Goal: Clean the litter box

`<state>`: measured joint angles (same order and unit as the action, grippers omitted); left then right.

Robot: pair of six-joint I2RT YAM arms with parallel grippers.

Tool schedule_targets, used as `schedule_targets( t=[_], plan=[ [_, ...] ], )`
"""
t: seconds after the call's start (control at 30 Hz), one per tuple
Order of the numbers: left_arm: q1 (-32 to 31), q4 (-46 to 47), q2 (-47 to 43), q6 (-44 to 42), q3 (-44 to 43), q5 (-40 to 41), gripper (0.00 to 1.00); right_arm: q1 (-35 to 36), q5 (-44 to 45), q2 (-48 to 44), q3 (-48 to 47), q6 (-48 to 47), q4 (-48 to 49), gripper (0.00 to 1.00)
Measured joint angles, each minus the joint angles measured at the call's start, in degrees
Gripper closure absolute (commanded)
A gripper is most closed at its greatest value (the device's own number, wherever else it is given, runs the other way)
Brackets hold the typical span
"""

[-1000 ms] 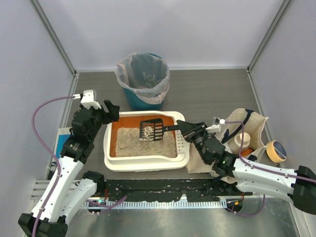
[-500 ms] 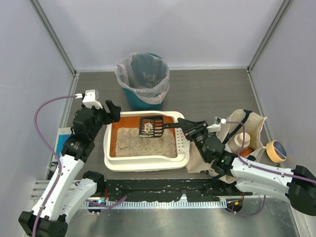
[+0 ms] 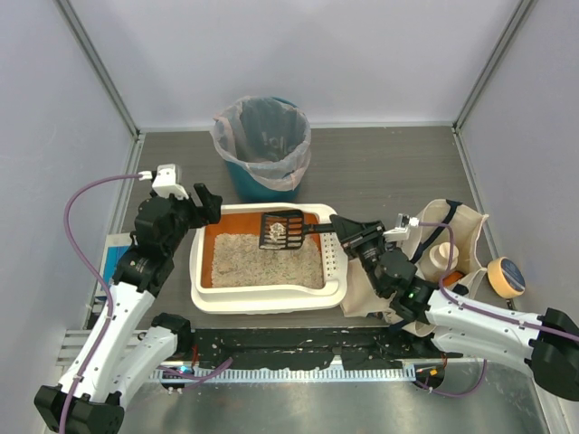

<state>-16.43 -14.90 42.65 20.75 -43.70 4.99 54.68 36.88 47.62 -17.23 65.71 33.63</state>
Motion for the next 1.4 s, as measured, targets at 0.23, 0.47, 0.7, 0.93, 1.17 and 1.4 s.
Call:
schedule_targets(
  t=[0.23,0.47,0.7,0.93,1.17,1.4],
  plan=[
    [0.0,0.0,0.6,0.0,0.0,0.0,0.18,-0.8,-0.7,0.7,0.9,1.8,2.0,0.99],
    [0.0,-0.1,1.0,0.0,0.0,0.1,0.18,-1.2,-3.2,5.6,2.1,4.0,6.1,0.99],
    [0.0,-0.2,1.7,0.0,0.0,0.2,0.18,-1.3,-3.5,4.1,2.0,0.3,6.2,0.99],
    [0.0,-0.3,2.3,0.0,0.0,0.2,0.19,-1.5,-0.6,-0.3,2.0,0.4,1.9,0.99],
    [0.0,-0.4,2.6,0.0,0.0,0.2,0.19,-1.6,-0.5,-0.4,2.1,0.0,2.0,0.99],
    [0.0,-0.5,2.6,0.0,0.0,0.2,0.19,-1.6,-2.0,1.4,1.0,-2.8,2.1,0.99]
  ],
)
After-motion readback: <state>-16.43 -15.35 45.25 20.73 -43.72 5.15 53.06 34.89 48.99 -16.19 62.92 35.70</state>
